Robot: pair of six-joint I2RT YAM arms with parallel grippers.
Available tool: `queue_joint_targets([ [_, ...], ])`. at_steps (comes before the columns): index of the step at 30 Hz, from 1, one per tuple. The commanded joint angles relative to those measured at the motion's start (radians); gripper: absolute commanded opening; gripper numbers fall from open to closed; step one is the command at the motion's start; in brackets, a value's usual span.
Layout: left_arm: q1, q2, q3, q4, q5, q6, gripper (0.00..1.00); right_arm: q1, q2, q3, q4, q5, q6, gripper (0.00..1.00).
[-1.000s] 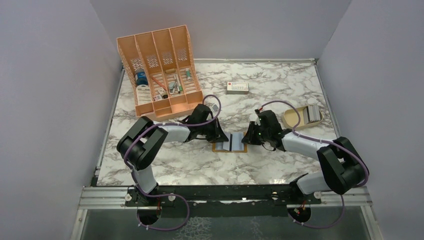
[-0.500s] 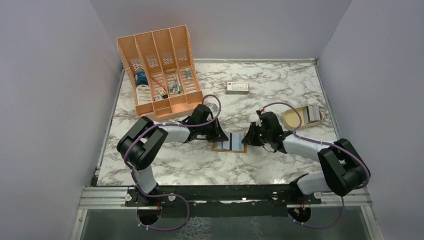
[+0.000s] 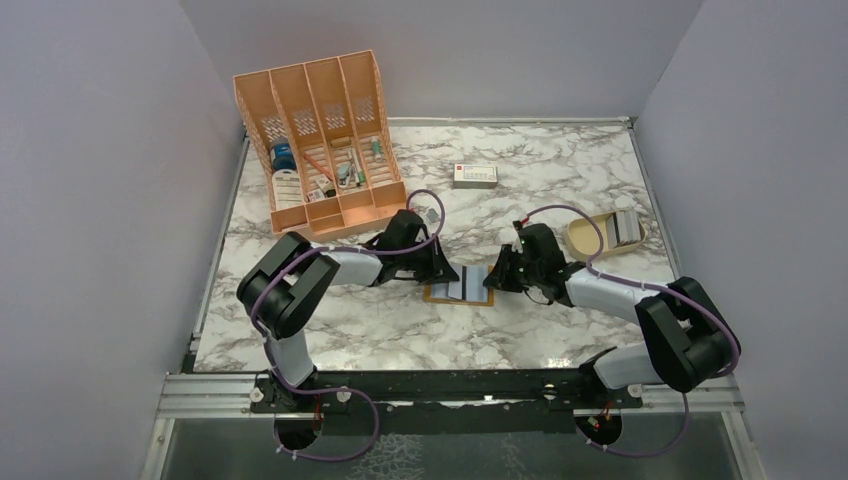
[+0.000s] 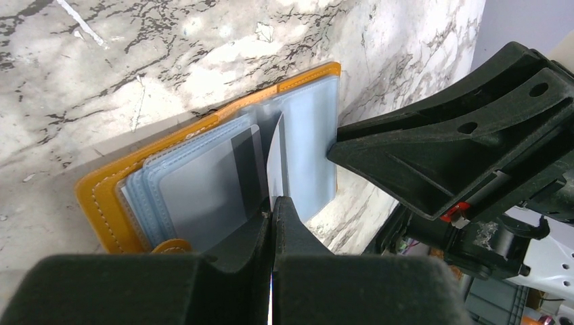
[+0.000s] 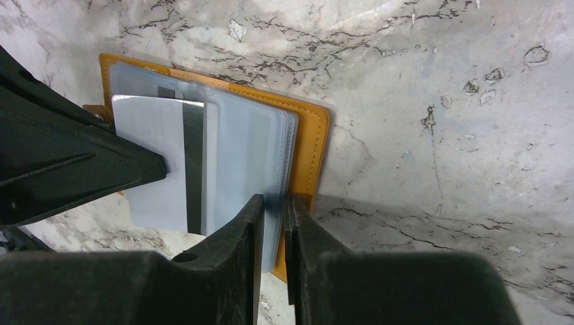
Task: Put the credit cards into the card holder
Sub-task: Insert the credit card into the card holder.
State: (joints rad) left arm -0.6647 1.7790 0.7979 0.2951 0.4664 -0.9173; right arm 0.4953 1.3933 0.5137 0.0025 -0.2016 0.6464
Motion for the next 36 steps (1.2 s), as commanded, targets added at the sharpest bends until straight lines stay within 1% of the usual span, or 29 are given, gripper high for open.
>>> queue_joint_targets([
  [1,-0.014,0.033,-0.025,-0.025,-0.049,0.028,0.0,0.006,0.009,-0.016,-0.052,-0.032,0.011,0.16],
  [5,-0.015,0.015,-0.007,-0.066,-0.06,0.042,0.12,0.006,-0.009,-0.006,-0.074,-0.026,0.009,0.16],
  [13,-0.015,-0.042,0.032,-0.158,-0.112,0.072,0.42,0.006,-0.025,0.018,-0.108,-0.019,0.002,0.16],
  [16,-0.015,-0.06,0.048,-0.218,-0.148,0.093,0.5,0.006,-0.041,0.002,-0.103,-0.012,0.005,0.16],
  [23,-0.016,-0.072,0.047,-0.252,-0.173,0.1,0.58,0.005,-0.037,0.004,-0.104,-0.012,0.004,0.16],
  [24,-0.017,-0.094,0.048,-0.252,-0.17,0.1,0.58,0.006,-0.039,0.005,-0.106,-0.013,0.004,0.16],
  [31,-0.032,-0.097,0.055,-0.239,-0.143,0.094,0.6,0.005,-0.08,0.021,-0.143,0.0,0.001,0.17],
  [36,-0.036,-0.084,0.05,-0.218,-0.128,0.084,0.6,0.006,-0.069,0.009,-0.122,-0.003,0.008,0.18],
])
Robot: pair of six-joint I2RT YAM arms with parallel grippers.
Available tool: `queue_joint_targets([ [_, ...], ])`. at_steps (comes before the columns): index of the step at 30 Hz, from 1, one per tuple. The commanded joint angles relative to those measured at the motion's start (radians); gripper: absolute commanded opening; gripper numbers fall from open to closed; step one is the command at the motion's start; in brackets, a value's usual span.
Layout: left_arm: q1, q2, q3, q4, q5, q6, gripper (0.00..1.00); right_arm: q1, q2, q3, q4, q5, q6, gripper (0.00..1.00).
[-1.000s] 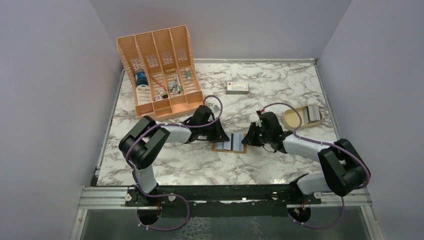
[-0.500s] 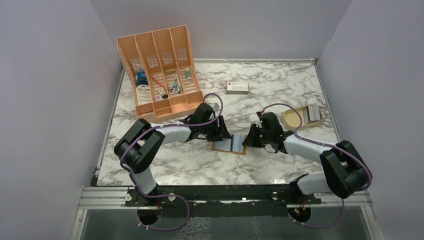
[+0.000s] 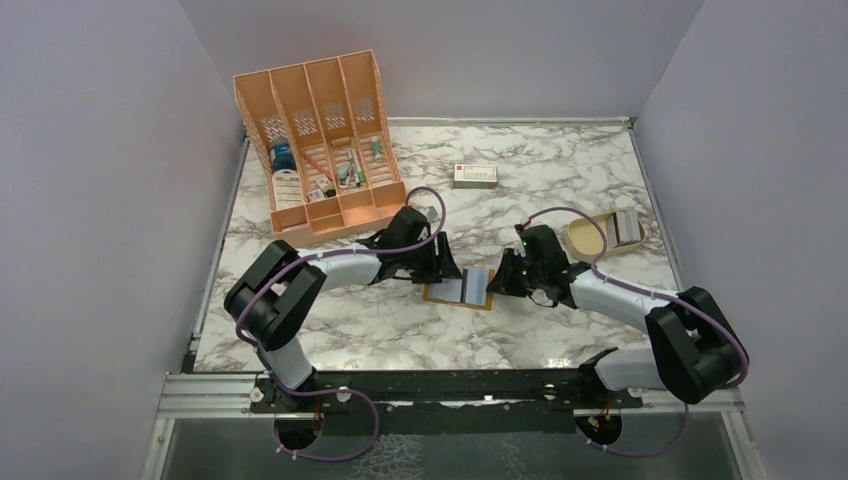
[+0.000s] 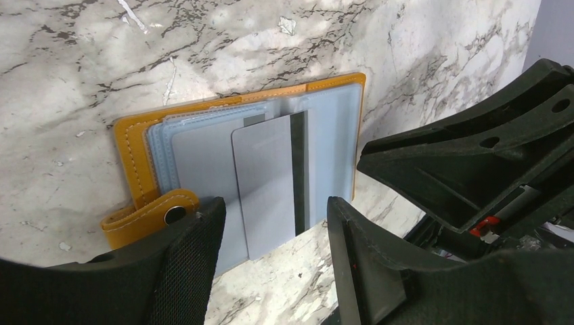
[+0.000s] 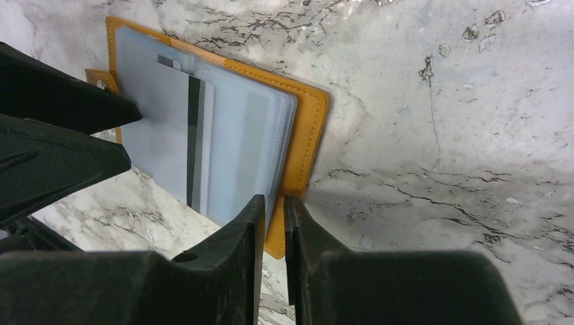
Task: Put the credit cards into the card holder
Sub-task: Insert the credit card into the card holder.
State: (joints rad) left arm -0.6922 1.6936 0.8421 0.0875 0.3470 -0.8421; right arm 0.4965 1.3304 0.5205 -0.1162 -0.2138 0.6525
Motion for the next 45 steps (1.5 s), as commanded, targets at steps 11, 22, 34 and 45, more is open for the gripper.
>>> queue_joint_targets([
  [11,-0.022,0.057,0.008,0.025,0.012,-0.002,0.6,0.005,0.054,-0.01,0.057,-0.012,-0.001,0.17],
  [22,-0.048,0.081,0.017,0.063,0.038,-0.022,0.6,0.005,0.059,-0.023,0.078,-0.018,0.0,0.17],
  [34,-0.065,0.087,0.035,0.095,0.053,-0.049,0.6,0.004,0.065,-0.01,0.077,-0.027,-0.008,0.17],
  [45,-0.078,0.079,0.017,0.093,0.036,-0.074,0.44,0.004,0.029,0.004,0.027,0.006,-0.006,0.17],
])
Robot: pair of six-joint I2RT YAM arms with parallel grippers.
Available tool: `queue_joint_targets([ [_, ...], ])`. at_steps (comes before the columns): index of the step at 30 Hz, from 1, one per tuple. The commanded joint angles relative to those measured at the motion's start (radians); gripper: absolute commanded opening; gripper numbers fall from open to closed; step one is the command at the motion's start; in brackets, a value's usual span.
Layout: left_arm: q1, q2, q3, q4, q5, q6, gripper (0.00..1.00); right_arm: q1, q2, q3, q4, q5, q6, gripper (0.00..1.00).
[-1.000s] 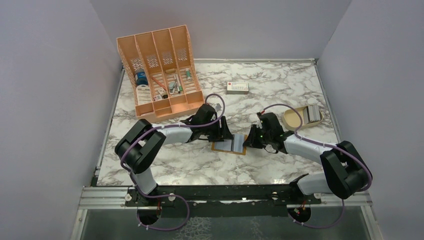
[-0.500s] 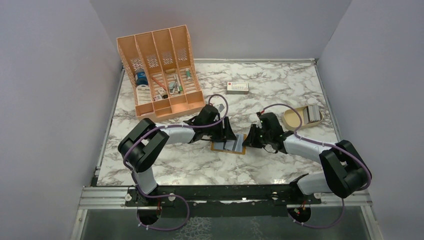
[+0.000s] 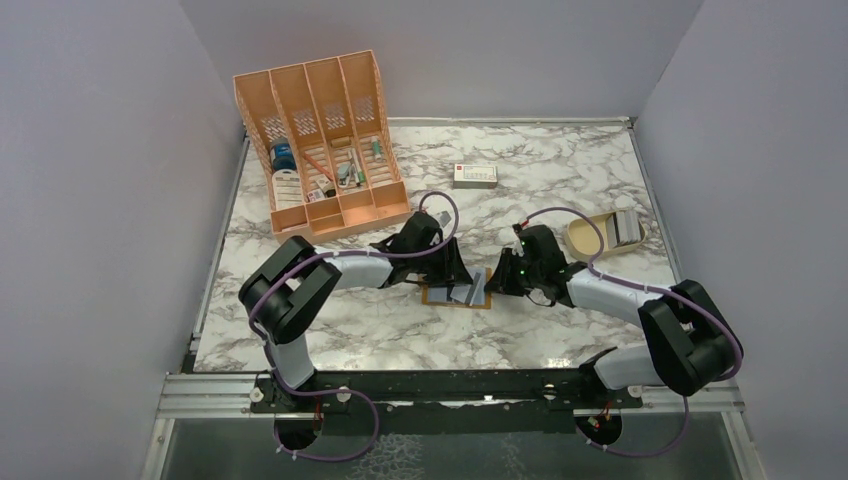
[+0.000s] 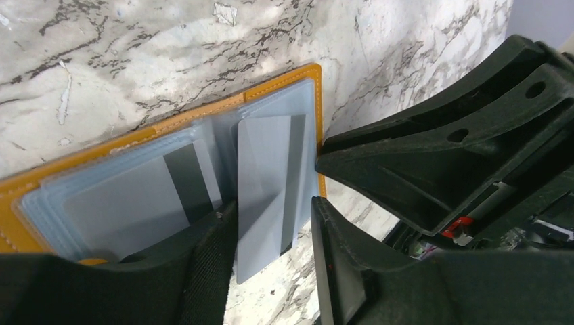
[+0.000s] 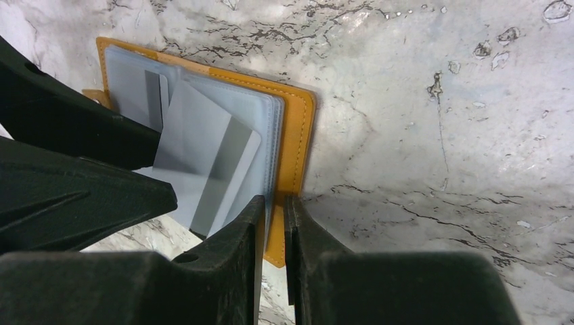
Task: Put the credit cards into the card holder
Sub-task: Insert the credit card into the card holder.
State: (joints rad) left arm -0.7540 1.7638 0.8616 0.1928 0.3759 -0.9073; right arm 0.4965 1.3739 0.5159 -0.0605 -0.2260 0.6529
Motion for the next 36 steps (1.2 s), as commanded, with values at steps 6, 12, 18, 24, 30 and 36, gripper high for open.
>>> queue_joint_targets([
  [6,-0.016,-0.005,-0.013,-0.055,-0.044,0.004,0.44,0.004,-0.033,-0.004,-0.035,0.027,-0.005,0.17],
  [12,-0.013,-0.02,-0.016,-0.082,-0.075,0.01,0.35,0.005,-0.042,-0.016,-0.042,0.031,-0.002,0.17],
  [18,-0.011,-0.048,-0.019,-0.102,-0.086,0.015,0.33,0.005,-0.053,-0.022,-0.045,0.036,-0.001,0.17],
  [24,-0.006,-0.083,-0.04,-0.083,-0.062,0.006,0.27,0.004,-0.051,-0.028,-0.039,0.033,-0.001,0.17],
  [30,0.0,-0.09,-0.048,-0.083,-0.069,0.004,0.08,0.005,-0.045,-0.047,-0.001,0.007,0.001,0.17],
  [36,0.004,-0.088,-0.041,-0.098,-0.11,0.011,0.0,0.004,-0.039,-0.071,0.033,-0.027,0.011,0.17],
])
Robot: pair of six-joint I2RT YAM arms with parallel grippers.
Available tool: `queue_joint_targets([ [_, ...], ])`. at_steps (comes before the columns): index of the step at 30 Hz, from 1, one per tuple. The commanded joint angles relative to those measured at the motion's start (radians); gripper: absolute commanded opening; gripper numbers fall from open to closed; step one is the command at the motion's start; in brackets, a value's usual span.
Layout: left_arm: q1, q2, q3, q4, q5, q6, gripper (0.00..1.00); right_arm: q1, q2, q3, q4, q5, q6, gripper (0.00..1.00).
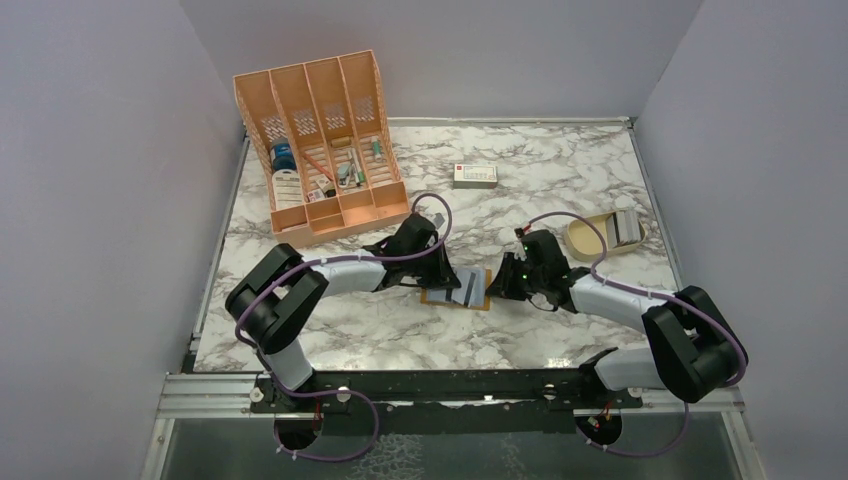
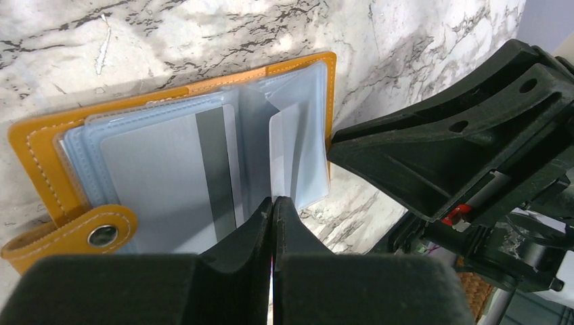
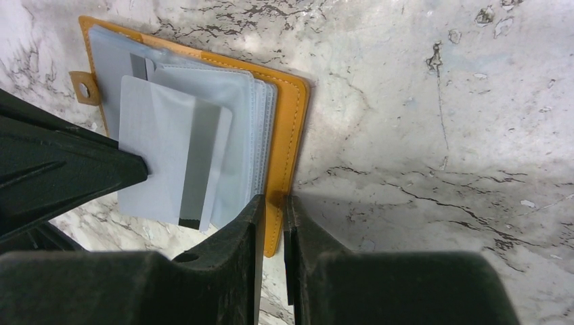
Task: Put the credit cards into the card holder
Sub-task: Insert the credit card into the card holder.
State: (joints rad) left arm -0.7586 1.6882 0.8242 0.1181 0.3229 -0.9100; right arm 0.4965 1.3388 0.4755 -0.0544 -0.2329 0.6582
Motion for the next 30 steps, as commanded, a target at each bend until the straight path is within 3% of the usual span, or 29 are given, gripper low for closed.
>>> queue_joint_targets([
  [1,0.008,-0.011,-0.005,-0.025,-0.065,0.012,0.0,0.005,-0.004,-0.033,0.029,-0.022,0.007,0.17],
  [19,0.047,-0.014,-0.073,0.047,-0.11,-0.046,0.01,0.005,0.009,-0.048,0.055,-0.043,0.018,0.16],
  [30,0.059,0.007,-0.097,0.145,-0.036,-0.055,0.06,0.005,0.008,-0.042,0.054,-0.048,0.02,0.16],
])
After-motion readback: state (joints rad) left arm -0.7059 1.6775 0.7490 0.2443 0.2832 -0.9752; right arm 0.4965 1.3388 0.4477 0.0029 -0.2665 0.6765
